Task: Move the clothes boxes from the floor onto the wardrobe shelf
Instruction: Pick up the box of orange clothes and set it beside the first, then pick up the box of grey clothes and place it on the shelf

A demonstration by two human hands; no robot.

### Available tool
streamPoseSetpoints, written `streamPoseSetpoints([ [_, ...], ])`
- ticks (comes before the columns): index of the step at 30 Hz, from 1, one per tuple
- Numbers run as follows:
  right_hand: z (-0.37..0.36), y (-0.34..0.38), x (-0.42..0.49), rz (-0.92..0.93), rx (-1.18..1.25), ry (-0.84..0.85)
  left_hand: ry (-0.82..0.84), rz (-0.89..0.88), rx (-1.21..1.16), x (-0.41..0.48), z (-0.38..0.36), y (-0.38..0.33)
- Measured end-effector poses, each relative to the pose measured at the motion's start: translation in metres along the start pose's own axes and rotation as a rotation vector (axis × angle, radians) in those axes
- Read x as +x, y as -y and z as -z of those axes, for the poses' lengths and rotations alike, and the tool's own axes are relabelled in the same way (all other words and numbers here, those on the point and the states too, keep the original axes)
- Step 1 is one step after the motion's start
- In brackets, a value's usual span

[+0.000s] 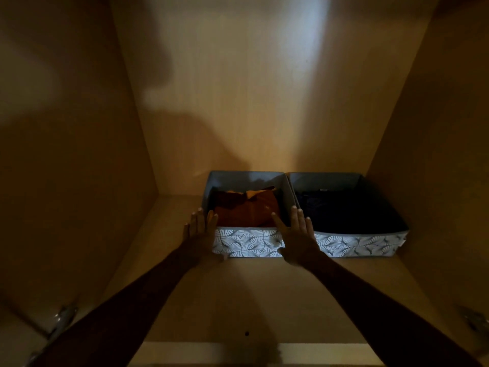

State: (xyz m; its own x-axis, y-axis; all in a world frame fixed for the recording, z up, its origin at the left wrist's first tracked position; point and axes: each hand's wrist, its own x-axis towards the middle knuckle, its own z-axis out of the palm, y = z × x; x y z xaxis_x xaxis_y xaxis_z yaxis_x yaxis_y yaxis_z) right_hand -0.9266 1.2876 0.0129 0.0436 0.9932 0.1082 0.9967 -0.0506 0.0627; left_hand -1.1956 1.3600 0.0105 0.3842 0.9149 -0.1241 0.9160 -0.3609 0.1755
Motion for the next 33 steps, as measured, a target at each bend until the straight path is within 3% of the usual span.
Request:
streamPoseSetpoints([
  [5, 0.001, 0.002, -0.007, -0.010, 0.070, 0.003, -0.043, -0.021, -0.065, -0.008, -0.005, 0.003],
  [11, -0.003, 0.017, -0.047, 0.004, 0.205, -0.030, -0.345, 0.000, -0.292, -0.051, -0.026, -0.002],
  [14, -0.006, 0.030, -0.071, 0.040, 0.317, -0.074, -0.394, 0.010, -0.446, -0.078, -0.042, 0.002],
  [17, -0.014, 0.048, -0.093, 0.088, 0.541, -0.050, -0.407, 0.202, -0.724, -0.121, -0.053, -0.002],
  [21, -0.029, 0.073, -0.119, 0.151, 0.842, 0.030, -0.455, 0.257, -0.946, -0.180, -0.069, -0.005],
  [26, -0.029, 0.108, -0.153, 0.328, 1.051, 0.160, -0.554, 0.490, -1.003, -0.261, -0.092, -0.024],
  [30, -0.028, 0.129, -0.181, 0.513, 1.146, 0.408, -0.621, 0.701, -1.032, -0.327, -0.117, -0.047],
  [33, -0.035, 0.141, -0.204, 0.654, 1.088, 0.562, -0.724, 0.901, -1.046, -0.378, -0.137, -0.076],
])
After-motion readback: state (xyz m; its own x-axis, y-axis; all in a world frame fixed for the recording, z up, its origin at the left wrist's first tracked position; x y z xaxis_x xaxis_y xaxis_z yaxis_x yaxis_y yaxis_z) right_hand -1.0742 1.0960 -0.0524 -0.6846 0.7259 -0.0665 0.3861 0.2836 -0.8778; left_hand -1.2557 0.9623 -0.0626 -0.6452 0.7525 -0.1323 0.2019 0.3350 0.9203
